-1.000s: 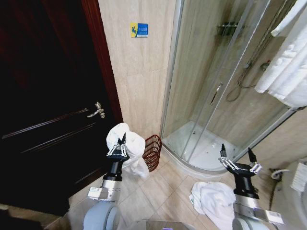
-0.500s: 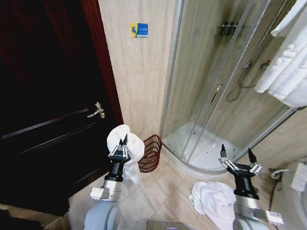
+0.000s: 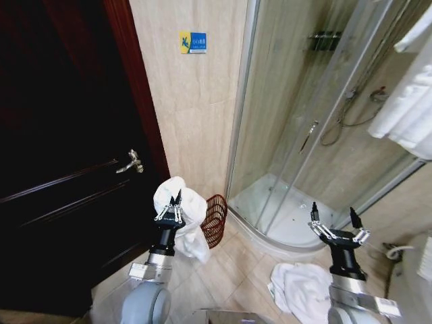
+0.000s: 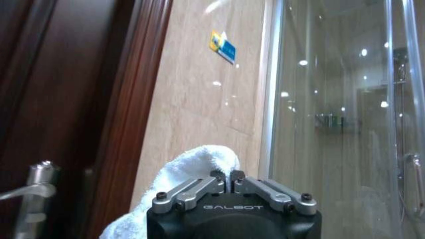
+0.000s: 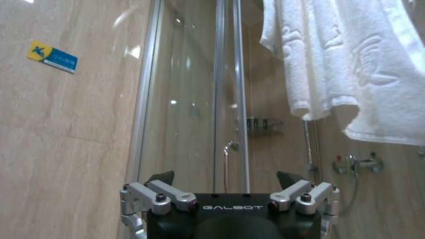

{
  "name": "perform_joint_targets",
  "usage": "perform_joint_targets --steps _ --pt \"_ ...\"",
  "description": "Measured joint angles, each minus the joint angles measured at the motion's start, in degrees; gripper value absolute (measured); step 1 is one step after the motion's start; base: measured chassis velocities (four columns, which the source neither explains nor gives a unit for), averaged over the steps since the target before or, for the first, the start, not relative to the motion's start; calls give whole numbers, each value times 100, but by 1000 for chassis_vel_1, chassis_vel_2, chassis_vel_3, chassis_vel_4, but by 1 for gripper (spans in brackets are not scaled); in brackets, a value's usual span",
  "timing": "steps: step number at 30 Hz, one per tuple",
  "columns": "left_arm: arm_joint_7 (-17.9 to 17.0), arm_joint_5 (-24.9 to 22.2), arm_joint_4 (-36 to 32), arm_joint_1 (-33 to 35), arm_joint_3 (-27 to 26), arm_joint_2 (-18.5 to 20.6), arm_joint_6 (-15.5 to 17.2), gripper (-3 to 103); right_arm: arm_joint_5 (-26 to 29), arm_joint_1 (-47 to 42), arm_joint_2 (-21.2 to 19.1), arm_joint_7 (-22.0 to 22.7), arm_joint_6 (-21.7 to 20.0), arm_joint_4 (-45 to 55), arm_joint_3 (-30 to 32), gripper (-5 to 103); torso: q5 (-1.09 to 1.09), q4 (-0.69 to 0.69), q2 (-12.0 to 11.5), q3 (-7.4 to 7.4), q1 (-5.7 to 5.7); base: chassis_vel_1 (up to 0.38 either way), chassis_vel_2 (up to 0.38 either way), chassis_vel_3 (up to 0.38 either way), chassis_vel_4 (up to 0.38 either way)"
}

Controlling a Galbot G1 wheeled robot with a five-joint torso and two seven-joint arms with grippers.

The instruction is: Discard the used towel into the hamper.

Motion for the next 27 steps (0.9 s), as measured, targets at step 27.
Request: perform_joint_targets --steps 27 --pt "413 -2329 2529 -2919 474 2204 798 2 -813 -245 164 -459 447 317 -35 100 -2 -1 0 0 -1 -18 10 11 -13"
